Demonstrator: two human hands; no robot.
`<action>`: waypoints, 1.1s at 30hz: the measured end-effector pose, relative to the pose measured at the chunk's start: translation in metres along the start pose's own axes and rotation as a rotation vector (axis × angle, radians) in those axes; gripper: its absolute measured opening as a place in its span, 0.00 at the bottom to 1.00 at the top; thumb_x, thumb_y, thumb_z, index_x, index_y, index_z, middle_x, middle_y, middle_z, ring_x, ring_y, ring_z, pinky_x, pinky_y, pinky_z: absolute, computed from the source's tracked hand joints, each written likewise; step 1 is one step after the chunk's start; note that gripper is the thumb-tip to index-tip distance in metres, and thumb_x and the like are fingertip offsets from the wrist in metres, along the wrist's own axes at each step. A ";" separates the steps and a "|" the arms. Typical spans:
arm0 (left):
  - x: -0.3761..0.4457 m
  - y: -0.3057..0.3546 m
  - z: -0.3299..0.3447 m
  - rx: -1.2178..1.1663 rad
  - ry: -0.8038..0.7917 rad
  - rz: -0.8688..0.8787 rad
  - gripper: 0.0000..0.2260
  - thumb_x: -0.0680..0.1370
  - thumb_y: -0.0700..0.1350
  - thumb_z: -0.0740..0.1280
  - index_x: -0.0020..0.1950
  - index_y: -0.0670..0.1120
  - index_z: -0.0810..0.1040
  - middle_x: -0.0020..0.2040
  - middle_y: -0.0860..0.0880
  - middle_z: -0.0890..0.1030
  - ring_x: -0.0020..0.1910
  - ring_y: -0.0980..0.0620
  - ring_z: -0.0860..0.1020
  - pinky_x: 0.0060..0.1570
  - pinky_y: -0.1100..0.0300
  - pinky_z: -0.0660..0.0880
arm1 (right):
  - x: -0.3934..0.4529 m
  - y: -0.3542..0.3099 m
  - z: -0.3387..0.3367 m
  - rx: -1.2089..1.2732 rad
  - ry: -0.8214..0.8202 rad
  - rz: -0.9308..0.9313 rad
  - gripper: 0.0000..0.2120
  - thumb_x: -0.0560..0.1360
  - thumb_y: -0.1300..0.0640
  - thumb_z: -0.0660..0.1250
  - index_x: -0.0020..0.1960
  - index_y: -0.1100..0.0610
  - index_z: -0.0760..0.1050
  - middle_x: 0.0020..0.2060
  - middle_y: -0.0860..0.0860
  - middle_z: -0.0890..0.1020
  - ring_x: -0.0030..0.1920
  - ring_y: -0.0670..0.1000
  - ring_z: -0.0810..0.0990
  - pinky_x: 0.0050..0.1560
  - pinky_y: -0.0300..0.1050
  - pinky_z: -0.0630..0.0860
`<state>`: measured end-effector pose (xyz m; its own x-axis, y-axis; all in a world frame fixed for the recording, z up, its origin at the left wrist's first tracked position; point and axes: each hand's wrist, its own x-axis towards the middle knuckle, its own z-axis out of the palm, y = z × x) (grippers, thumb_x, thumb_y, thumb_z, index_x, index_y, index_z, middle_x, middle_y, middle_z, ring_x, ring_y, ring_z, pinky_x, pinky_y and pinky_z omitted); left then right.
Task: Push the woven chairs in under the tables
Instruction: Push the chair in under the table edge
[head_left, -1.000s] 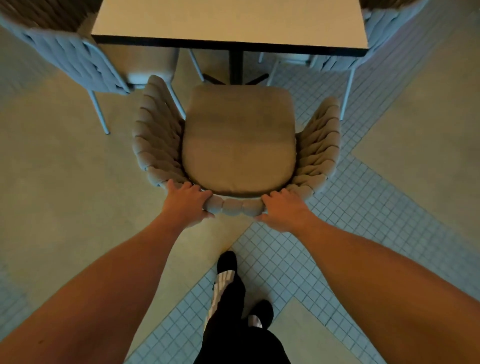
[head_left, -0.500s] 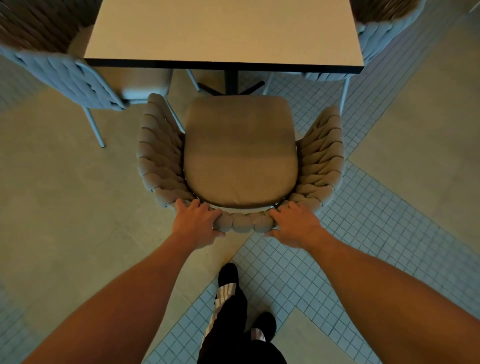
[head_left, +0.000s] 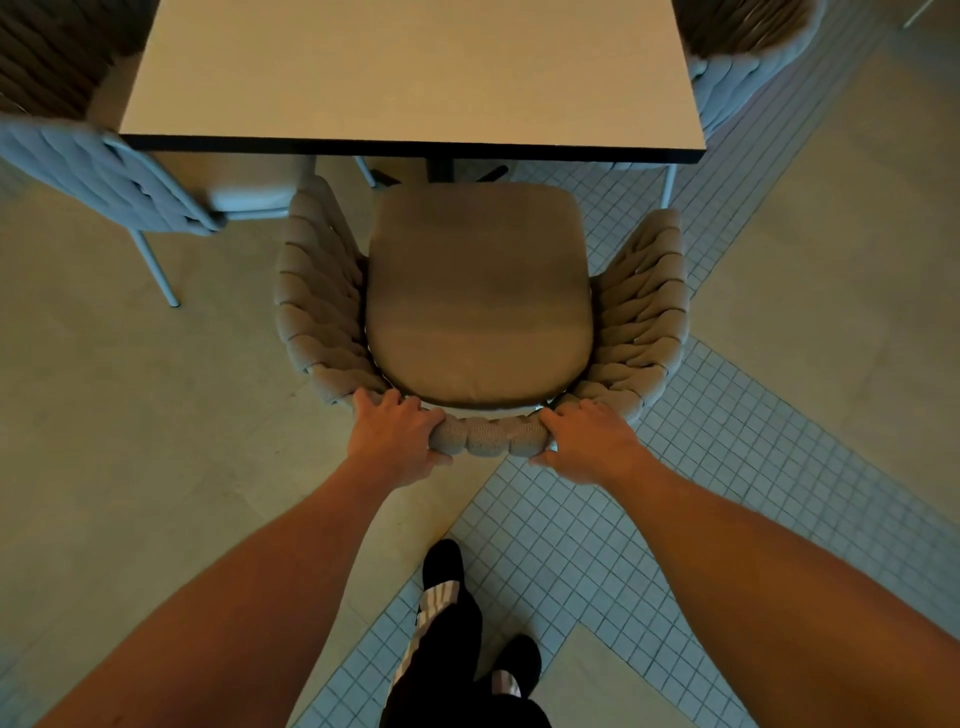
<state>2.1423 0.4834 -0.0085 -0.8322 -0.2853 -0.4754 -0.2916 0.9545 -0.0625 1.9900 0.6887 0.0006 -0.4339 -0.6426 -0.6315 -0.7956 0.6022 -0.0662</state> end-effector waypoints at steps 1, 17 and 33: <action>0.000 0.001 0.000 -0.004 -0.006 0.000 0.26 0.74 0.72 0.61 0.67 0.62 0.72 0.60 0.54 0.77 0.63 0.47 0.72 0.61 0.43 0.63 | 0.000 0.000 0.001 0.015 -0.002 0.007 0.28 0.78 0.34 0.63 0.72 0.49 0.69 0.64 0.52 0.78 0.66 0.56 0.72 0.70 0.54 0.68; -0.004 -0.014 -0.015 -0.379 -0.093 -0.051 0.21 0.78 0.65 0.60 0.64 0.54 0.77 0.63 0.53 0.79 0.64 0.49 0.73 0.67 0.46 0.62 | -0.014 -0.008 -0.022 0.112 -0.048 -0.002 0.30 0.77 0.36 0.67 0.72 0.52 0.67 0.66 0.53 0.75 0.67 0.57 0.72 0.67 0.56 0.70; -0.090 -0.032 -0.072 -0.586 -0.029 -0.331 0.22 0.81 0.54 0.64 0.75 0.52 0.69 0.68 0.46 0.75 0.67 0.43 0.73 0.61 0.46 0.74 | -0.040 -0.053 -0.105 0.106 -0.078 -0.165 0.23 0.80 0.43 0.64 0.68 0.57 0.67 0.62 0.57 0.74 0.58 0.58 0.74 0.59 0.57 0.76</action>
<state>2.1928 0.4721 0.0993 -0.6446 -0.5442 -0.5370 -0.7435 0.6100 0.2742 2.0049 0.6327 0.1103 -0.2644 -0.7005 -0.6629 -0.8025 0.5411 -0.2516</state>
